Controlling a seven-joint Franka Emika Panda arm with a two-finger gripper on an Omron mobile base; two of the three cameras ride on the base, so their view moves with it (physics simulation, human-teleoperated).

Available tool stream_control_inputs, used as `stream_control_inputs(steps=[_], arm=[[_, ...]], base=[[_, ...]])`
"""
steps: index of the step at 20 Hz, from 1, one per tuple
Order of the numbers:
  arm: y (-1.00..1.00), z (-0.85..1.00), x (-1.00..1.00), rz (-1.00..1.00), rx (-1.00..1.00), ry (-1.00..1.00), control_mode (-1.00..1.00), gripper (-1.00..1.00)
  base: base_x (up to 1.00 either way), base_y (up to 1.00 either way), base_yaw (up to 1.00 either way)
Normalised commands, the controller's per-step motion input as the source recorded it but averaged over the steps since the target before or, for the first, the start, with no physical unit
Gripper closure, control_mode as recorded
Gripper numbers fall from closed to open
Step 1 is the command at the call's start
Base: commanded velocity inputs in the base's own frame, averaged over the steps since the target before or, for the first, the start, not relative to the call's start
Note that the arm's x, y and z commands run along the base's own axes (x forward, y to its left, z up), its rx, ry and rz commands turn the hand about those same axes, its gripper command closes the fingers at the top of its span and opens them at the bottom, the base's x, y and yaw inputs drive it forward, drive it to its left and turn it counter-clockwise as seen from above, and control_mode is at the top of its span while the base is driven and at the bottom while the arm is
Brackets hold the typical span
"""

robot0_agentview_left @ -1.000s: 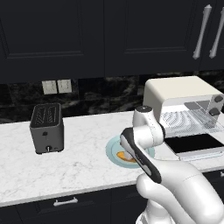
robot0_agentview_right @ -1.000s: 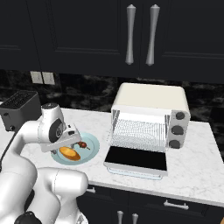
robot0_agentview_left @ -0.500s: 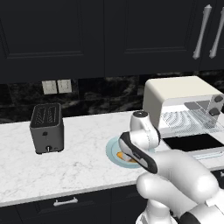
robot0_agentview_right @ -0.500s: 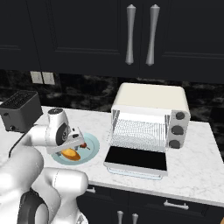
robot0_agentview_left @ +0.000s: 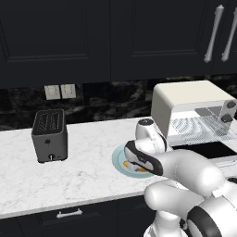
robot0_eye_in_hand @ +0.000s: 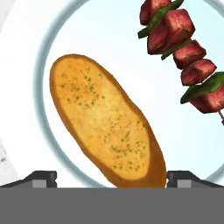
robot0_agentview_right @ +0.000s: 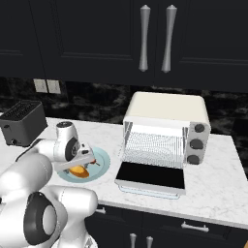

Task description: Pick up the kebab skewer and baguette bread, and place them inside the toaster oven. Close the toaster oven door and start by setting the timer.

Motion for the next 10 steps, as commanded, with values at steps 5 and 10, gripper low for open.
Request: stream_control_inputs(steps=[5, 10], arm=[[0.0, -0.15, 0.0, -0.03, 0.0, 0.0, -1.0, -1.0], [0.0, -0.11, 0.0, -0.02, 0.0, 0.0, -1.0, -1.0]], base=[[0.0, 0.0, 0.0], [0.0, 0.0, 0.0]])
